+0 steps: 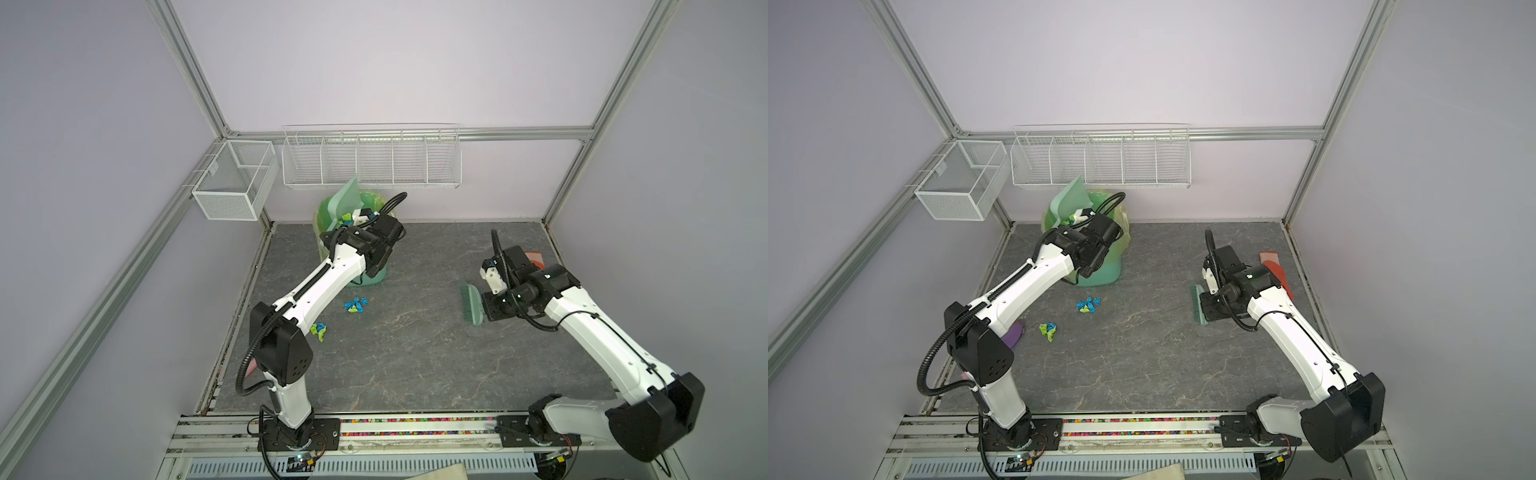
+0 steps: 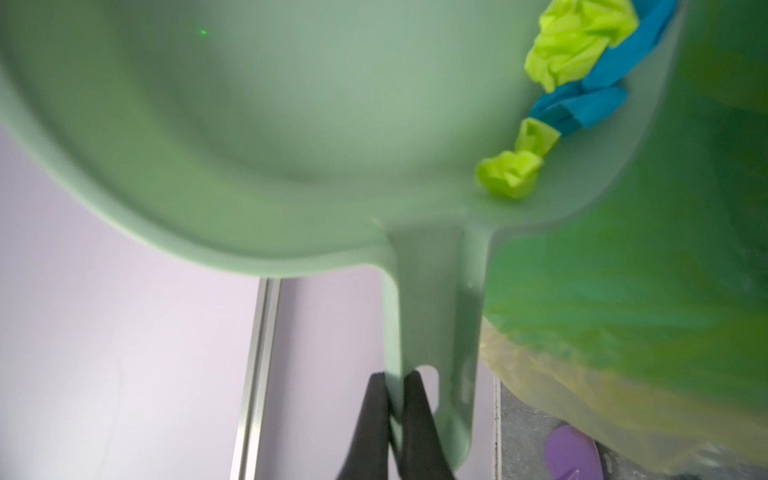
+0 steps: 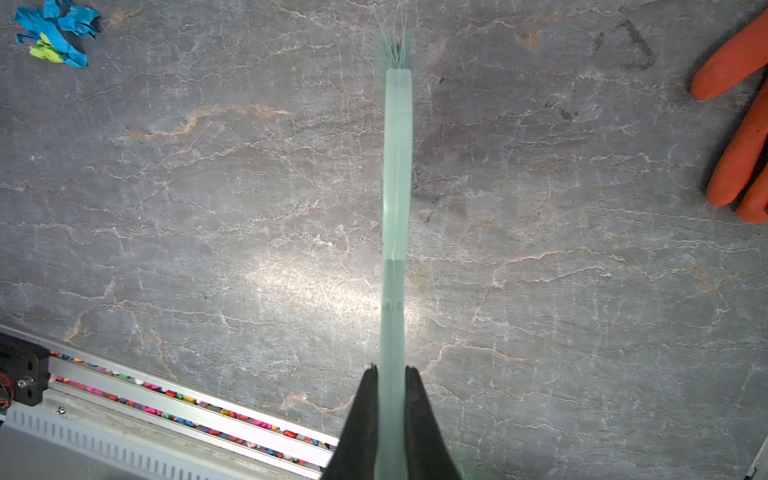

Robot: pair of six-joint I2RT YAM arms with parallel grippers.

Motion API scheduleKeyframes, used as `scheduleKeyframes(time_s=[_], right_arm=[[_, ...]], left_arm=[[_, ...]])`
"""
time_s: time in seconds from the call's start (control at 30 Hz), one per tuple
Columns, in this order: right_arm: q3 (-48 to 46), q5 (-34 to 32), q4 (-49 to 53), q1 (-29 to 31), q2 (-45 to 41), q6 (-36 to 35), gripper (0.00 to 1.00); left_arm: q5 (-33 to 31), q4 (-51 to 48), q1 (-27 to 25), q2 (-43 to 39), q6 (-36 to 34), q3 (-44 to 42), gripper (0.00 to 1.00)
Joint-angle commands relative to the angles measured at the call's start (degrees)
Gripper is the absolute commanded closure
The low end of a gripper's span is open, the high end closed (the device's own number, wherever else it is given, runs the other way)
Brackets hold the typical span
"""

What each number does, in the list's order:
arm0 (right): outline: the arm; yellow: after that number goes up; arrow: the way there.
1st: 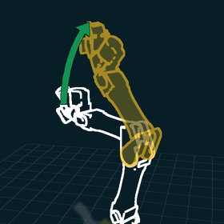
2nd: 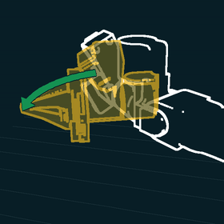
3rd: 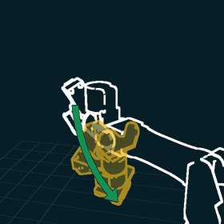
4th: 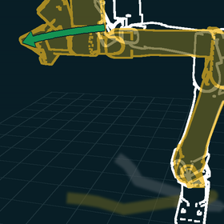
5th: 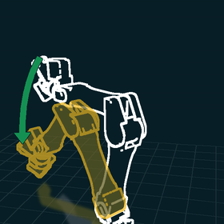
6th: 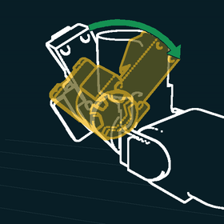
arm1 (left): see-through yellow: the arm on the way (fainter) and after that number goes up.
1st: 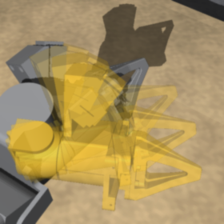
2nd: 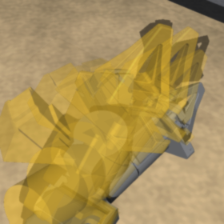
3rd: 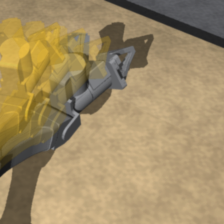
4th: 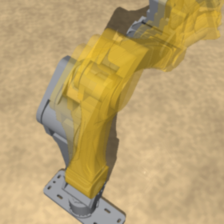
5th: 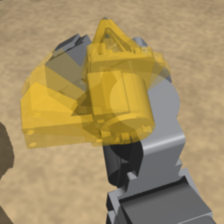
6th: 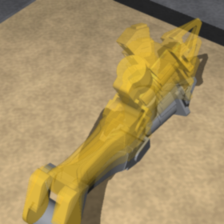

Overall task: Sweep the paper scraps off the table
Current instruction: 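Tip the dustpan over the green wastebasket with the left gripper, then lower the empty dustpan beside the wastebasket with the left gripper while the right brush approaches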

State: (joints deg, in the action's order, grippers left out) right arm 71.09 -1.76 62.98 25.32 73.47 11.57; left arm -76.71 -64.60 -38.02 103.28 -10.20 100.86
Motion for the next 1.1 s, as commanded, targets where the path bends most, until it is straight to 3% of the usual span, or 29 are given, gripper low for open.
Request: scheduleKeyframes(time_s=[0.0, 0.33, 0.6, 1.07], right_arm=[[-0.8, 0.9, -1.2, -0.1, -2.3, -0.2, 0.93], [-1.1, 2.2, -2.2, 0.0, -2.4, 0.9, 0.93], [-0.2, 3.1, -2.1, 0.4, -3.3, 2.4, 0.93], [1.7, 6.8, -4.7, 2.4, -0.8, 6.8, 0.93]], left_arm=[[-6.0, 4.2, 0.2, -2.5, -4.8, -0.6, 1.00], [-3.5, 4.4, 0.1, -5.0, -4.2, -3.6, 1.00], [8.6, -3.4, 0.1, -9.4, 5.0, 1.8, 1.00], [24.9, -7.9, -0.1, -18.2, 11.4, 2.9, 1.00]])
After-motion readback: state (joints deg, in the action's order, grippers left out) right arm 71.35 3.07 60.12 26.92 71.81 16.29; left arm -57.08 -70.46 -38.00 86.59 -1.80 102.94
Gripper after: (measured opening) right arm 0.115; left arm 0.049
